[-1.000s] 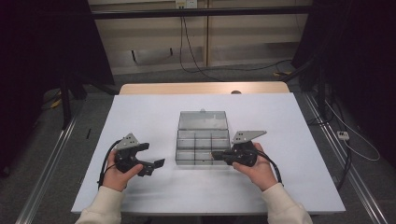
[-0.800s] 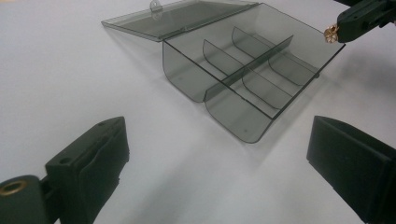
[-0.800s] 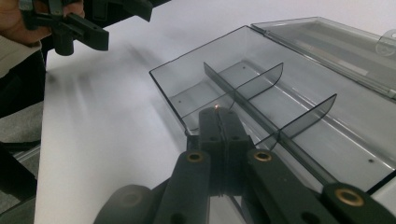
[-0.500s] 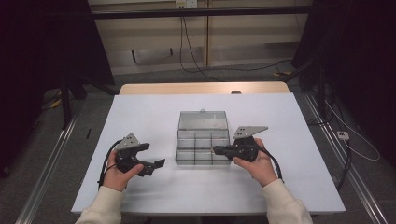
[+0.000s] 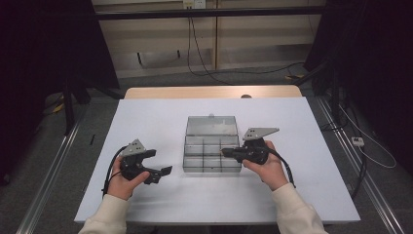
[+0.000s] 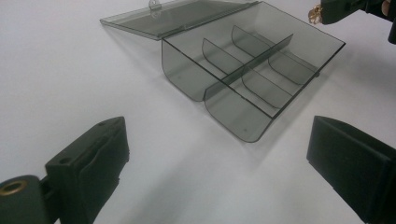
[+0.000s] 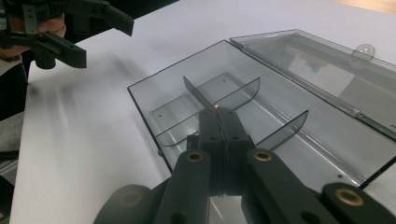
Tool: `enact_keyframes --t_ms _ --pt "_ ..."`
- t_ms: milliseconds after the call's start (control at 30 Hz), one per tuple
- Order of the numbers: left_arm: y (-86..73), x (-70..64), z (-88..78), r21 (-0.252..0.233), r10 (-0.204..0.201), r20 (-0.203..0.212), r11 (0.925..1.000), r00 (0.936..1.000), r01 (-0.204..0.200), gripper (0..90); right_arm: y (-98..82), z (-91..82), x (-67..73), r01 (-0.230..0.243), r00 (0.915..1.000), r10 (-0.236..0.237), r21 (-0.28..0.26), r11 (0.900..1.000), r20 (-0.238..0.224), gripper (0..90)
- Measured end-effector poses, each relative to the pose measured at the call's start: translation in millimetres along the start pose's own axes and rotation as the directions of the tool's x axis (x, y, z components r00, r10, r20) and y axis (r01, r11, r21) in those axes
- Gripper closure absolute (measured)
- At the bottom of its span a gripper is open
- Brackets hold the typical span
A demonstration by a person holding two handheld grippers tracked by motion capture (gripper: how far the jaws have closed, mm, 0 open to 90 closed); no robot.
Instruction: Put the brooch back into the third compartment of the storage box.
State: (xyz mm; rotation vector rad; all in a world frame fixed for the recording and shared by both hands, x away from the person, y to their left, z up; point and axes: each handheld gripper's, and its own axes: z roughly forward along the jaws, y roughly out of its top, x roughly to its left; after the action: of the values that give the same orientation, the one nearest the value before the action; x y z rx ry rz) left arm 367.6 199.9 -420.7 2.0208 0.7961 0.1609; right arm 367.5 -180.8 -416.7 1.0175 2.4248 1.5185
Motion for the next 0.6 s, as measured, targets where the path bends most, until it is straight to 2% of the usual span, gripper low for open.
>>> enact_keyframes --t_ms 600 --pt "0.0 -0.1 0.5 0.001 0.0 0.003 1.0 1.0 0.0 5.4 6.6 3.5 -10.0 -0.006 0.9997 0.006 -0.009 1.0 0.024 89.9"
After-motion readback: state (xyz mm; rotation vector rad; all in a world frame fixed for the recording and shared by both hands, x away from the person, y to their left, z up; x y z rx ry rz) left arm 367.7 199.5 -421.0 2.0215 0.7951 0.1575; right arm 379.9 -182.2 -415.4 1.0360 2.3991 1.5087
